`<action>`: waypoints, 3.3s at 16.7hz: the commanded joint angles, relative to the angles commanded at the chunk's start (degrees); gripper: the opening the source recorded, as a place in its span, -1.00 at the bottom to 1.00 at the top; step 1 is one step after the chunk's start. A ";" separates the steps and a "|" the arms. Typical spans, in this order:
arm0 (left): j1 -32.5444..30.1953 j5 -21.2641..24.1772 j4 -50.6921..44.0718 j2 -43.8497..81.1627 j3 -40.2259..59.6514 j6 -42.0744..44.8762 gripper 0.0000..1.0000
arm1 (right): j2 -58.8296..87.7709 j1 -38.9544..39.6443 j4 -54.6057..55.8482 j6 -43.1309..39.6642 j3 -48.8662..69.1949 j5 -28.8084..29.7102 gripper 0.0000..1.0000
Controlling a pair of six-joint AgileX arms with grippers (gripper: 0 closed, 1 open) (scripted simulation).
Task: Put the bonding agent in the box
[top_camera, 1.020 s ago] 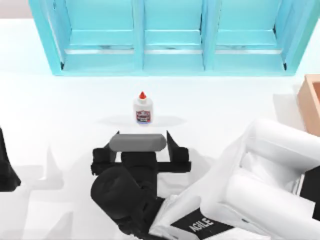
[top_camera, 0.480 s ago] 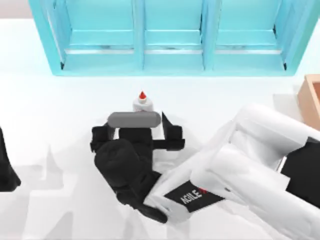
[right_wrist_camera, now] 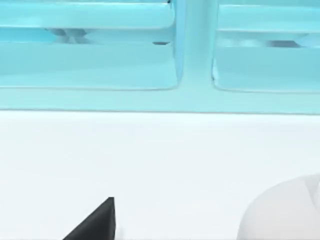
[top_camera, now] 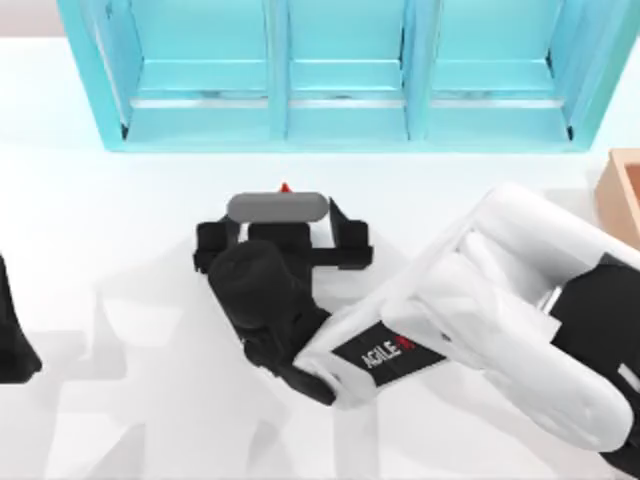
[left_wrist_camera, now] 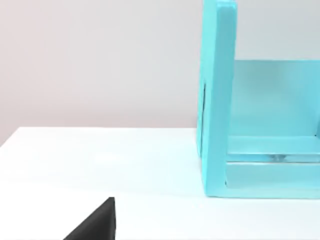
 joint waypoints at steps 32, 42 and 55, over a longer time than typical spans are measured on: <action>0.00 0.00 0.00 0.00 0.00 0.00 1.00 | -12.77 0.09 -12.68 0.30 -0.15 -0.26 -1.00; 0.00 0.00 0.00 0.00 0.00 0.00 1.00 | -17.18 -0.61 -16.06 -2.77 1.42 -3.24 -1.00; 0.00 0.00 0.00 0.00 0.00 0.00 1.00 | -40.45 -39.64 -50.23 -63.83 7.29 -57.72 -1.00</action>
